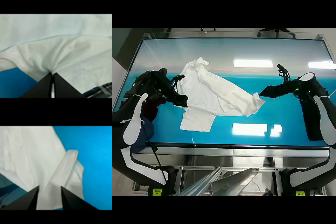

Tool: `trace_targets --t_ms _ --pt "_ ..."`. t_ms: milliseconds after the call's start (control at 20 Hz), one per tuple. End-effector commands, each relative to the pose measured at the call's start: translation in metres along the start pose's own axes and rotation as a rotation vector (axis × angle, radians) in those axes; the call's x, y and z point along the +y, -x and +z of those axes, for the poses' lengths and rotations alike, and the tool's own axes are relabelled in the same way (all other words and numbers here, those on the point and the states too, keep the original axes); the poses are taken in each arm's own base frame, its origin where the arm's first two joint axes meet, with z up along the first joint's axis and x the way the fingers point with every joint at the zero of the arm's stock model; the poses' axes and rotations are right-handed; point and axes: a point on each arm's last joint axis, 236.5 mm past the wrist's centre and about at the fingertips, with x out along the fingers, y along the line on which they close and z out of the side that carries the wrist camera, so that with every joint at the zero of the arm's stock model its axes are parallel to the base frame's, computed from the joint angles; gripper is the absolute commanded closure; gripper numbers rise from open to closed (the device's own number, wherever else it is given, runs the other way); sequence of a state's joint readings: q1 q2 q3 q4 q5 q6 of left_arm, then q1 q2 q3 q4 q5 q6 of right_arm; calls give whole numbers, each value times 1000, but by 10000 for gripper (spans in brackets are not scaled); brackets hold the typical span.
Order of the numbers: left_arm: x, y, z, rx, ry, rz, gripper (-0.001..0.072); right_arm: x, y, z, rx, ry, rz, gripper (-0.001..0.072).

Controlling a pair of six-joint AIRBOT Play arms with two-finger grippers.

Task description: Fold the shirts.

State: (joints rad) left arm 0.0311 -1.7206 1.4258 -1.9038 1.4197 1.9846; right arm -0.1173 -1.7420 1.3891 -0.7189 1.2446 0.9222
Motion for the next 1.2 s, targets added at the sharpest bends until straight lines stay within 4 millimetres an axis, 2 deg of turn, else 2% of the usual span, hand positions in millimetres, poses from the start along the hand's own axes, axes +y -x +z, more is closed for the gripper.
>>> trace_targets --t_ms 0,50,150,300,400,450,500,550,600,700,750,900,950,1050,1150 --pt "1 1 0 25 -15 -13 694 -18 6 -29 116 -81 -70 274" --pt "0 2 -1 29 -15 -15 694 -19 5 -41 165 -95 -77 275" --pt "-1 2 -3 36 -14 -20 694 0 -5 -51 212 -95 -7 278" --pt "-2 2 -2 31 -11 -25 694 23 -23 -52 229 -59 38 279" --pt "-2 2 -2 31 -11 -25 694 31 -37 -46 211 -47 45 291" --pt "-2 2 -1 30 -11 -25 694 35 -42 -42 194 -35 48 437" --pt "-2 2 -1 29 -11 -24 694 40 -45 -36 169 -19 66 629" --pt "-2 3 -1 26 -11 -23 694 53 -44 -30 145 -2 114 688" --pt "-3 6 1 14 -14 -18 694 65 -39 -24 122 14 152 689" --pt "-6 26 10 -62 -32 12 694 76 -23 -9 59 62 142 690" --pt "-10 41 15 -108 -46 31 695 78 -7 4 -3 81 116 689" --pt "-10 87 8 -204 -64 78 694 64 59 56 -264 59 -17 690" --pt "-7 93 -2 -203 -46 76 694 53 80 67 -330 15 -50 690" --pt "1 95 -25 -181 2 62 694 33 112 73 -403 -92 -80 690" --pt "7 87 -43 -165 32 50 694 21 126 66 -403 -145 -76 690"
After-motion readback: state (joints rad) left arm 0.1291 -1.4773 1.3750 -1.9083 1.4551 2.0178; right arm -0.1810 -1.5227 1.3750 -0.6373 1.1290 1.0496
